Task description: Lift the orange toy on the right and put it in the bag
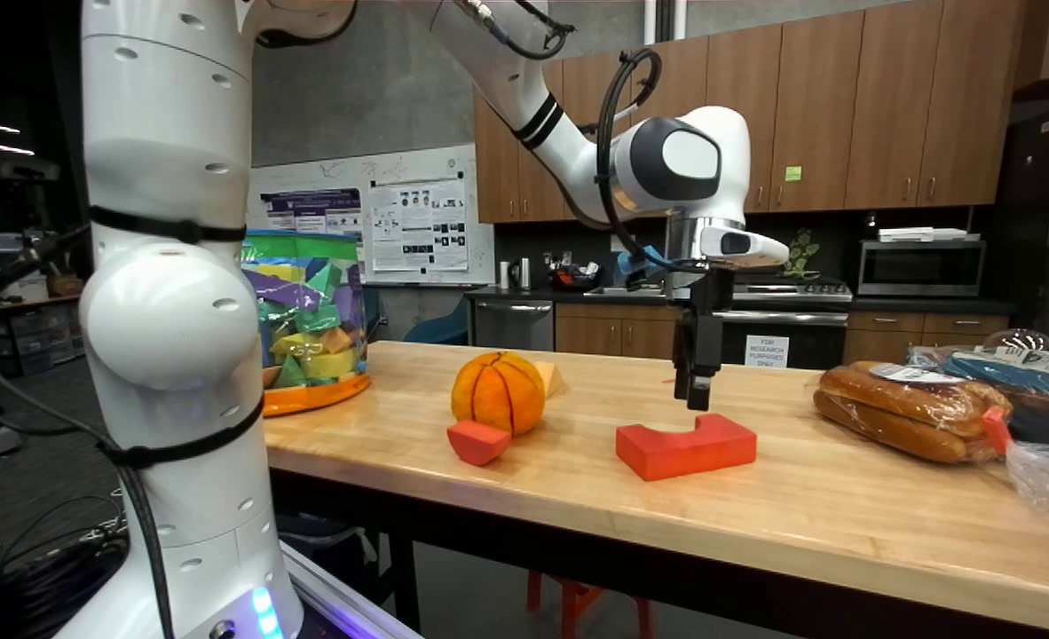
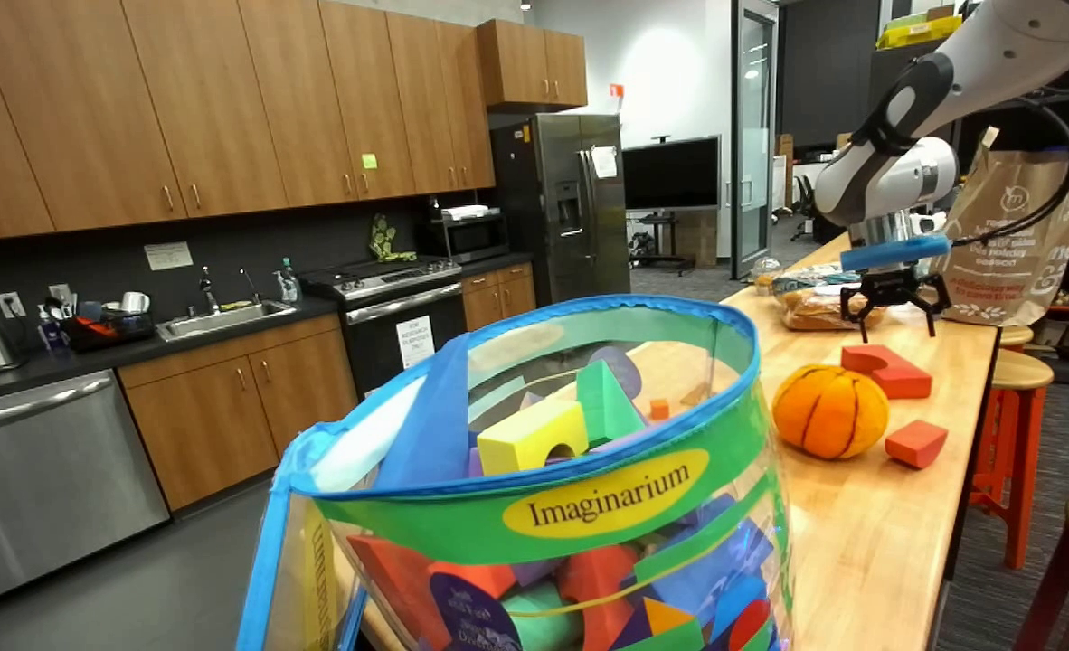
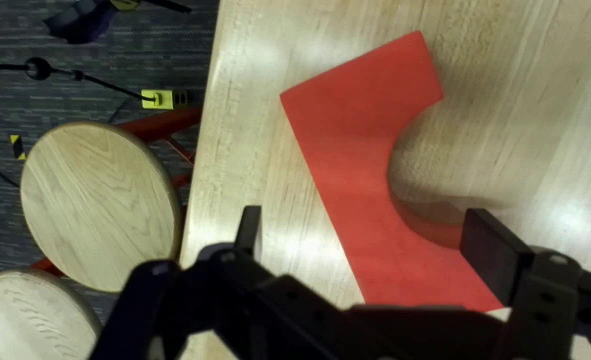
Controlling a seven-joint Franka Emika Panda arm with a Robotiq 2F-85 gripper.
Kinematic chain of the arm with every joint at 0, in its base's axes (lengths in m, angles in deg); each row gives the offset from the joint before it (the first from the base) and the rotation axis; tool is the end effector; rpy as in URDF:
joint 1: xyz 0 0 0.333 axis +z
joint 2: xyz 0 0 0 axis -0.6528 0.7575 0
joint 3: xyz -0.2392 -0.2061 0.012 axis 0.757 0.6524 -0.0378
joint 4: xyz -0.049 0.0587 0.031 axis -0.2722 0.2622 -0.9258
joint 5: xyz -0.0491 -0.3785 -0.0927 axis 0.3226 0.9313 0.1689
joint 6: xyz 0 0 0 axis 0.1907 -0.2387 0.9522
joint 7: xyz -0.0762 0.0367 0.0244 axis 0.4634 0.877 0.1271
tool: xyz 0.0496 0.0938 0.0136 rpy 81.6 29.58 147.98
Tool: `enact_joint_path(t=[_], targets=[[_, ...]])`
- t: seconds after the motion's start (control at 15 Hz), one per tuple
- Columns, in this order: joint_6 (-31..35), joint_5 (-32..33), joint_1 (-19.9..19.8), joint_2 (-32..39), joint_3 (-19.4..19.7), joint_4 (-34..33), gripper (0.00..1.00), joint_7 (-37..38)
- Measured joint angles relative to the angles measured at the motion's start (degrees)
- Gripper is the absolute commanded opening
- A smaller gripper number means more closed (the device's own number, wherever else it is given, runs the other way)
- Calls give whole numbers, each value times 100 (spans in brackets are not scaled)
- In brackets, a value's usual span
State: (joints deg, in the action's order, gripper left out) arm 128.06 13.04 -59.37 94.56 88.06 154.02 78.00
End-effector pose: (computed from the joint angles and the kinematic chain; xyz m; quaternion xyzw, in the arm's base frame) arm 0.4182 -0.3426 0.3475 0.8321 -0.5435 -0.0832 0.0731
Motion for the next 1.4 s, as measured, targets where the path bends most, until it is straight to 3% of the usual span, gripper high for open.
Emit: enact_joint_path(t=[0.27, 0.53, 0.8, 0.87, 0.93, 1.07, 1.4], targets=[[860, 6, 2, 10, 13, 323, 100, -83], [1638, 80, 12, 13, 5, 728, 100, -652], [2042, 80, 27, 13, 1, 975, 100, -1107], [2059, 80, 27, 13, 1, 995, 75, -1148], [2060, 80, 27, 14, 1, 1004, 74, -1185], [2051, 80, 26, 26, 6, 1006, 61, -1212], [1998, 80, 25, 95, 27, 1006, 22, -1213]])
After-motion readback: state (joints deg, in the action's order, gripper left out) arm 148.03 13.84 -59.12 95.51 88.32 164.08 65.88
